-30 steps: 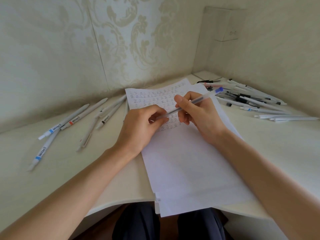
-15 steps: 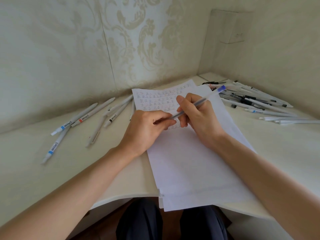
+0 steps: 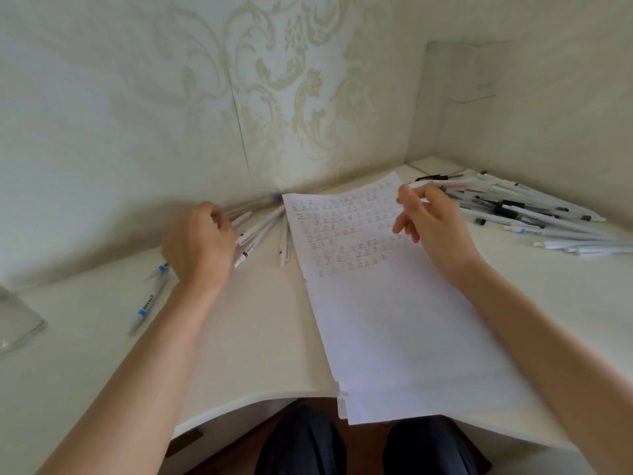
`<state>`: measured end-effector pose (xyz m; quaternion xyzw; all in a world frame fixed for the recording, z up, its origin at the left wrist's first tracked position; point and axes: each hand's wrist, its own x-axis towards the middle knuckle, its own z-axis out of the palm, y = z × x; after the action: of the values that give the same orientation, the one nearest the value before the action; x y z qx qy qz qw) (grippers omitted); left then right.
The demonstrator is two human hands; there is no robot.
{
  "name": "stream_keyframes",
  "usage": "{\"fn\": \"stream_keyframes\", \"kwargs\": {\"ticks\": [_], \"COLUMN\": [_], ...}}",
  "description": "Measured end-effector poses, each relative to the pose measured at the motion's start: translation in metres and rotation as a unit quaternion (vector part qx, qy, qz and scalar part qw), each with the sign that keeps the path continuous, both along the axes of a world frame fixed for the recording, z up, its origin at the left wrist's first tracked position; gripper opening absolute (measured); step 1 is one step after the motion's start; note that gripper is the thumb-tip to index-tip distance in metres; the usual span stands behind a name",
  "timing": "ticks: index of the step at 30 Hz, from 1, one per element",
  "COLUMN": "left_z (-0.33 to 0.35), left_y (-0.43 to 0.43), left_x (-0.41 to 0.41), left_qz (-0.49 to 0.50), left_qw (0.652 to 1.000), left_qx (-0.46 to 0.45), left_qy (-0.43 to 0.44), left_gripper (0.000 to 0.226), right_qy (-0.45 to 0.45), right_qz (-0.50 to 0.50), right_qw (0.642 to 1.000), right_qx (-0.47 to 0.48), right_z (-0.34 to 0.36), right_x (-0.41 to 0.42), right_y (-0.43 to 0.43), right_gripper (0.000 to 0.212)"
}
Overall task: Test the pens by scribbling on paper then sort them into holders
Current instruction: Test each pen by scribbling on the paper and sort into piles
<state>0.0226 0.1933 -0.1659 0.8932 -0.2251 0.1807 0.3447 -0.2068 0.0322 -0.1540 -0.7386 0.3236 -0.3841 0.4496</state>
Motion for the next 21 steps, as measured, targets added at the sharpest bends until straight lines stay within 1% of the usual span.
{"fn": "stream_keyframes", "kwargs": {"ticks": [2, 3, 4, 5, 7, 9, 10, 12, 13, 14, 17, 21], "left_z": [-0.001, -0.001, 0.000, 0.001, 0.003, 0.002, -0.001, -0.008, -0.013, -0.016, -0.021, -0.023], "left_y": [-0.002, -0.004, -0.007, -0.011, -0.020, -0.027, -0.030, -0.035, -0.036, -0.038, -0.040, -0.038], "left_x": [-0.001, -0.004, -0.009, -0.015, -0.036, -0.060, -0.072, -0.088, -0.090, -0.091, -0.089, -0.091], "left_qz": [-0.001, -0.023, -0.065, -0.129, -0.278, -0.391, -0.425, -0.459, -0.465, -0.469, -0.465, -0.463], "left_qw": [0.999, 0.998, 0.996, 0.989, 0.955, 0.914, 0.898, 0.869, 0.858, 0.852, 0.857, 0.860], "left_qx": [0.033, 0.043, 0.041, 0.027, 0.009, 0.031, 0.064, 0.165, 0.205, 0.224, 0.219, 0.212], "left_qy": [-0.010, -0.028, -0.050, -0.073, -0.103, -0.100, -0.097, -0.084, -0.071, -0.060, -0.035, -0.029], "left_gripper": [0.030, 0.033, 0.034, 0.031, 0.030, 0.043, 0.053, 0.075, 0.084, 0.089, 0.092, 0.091], "right_qy": [0.026, 0.046, 0.069, 0.095, 0.126, 0.154, 0.196, 0.300, 0.332, 0.347, 0.361, 0.389], "right_qz": [0.003, 0.007, 0.007, -0.005, -0.070, -0.172, -0.214, -0.250, -0.250, -0.248, -0.252, -0.249], "right_qw": [1.000, 0.999, 0.997, 0.994, 0.985, 0.959, 0.939, 0.902, 0.894, 0.890, 0.885, 0.873], "right_qx": [-0.010, -0.018, -0.030, -0.046, -0.096, -0.161, -0.183, -0.183, -0.168, -0.157, -0.150, -0.156], "right_z": [-0.001, -0.001, 0.000, 0.001, 0.006, 0.008, 0.007, 0.000, -0.006, -0.010, -0.017, -0.015], "right_x": [0.002, 0.002, 0.001, 0.000, -0.007, -0.021, -0.029, -0.043, -0.048, -0.050, -0.052, -0.053], "right_y": [0.003, 0.004, 0.004, 0.001, -0.010, -0.034, -0.047, -0.067, -0.073, -0.076, -0.077, -0.076], "right_gripper": [0.030, 0.028, 0.025, 0.023, 0.018, 0.017, 0.021, 0.032, 0.035, 0.036, 0.033, 0.029]}}
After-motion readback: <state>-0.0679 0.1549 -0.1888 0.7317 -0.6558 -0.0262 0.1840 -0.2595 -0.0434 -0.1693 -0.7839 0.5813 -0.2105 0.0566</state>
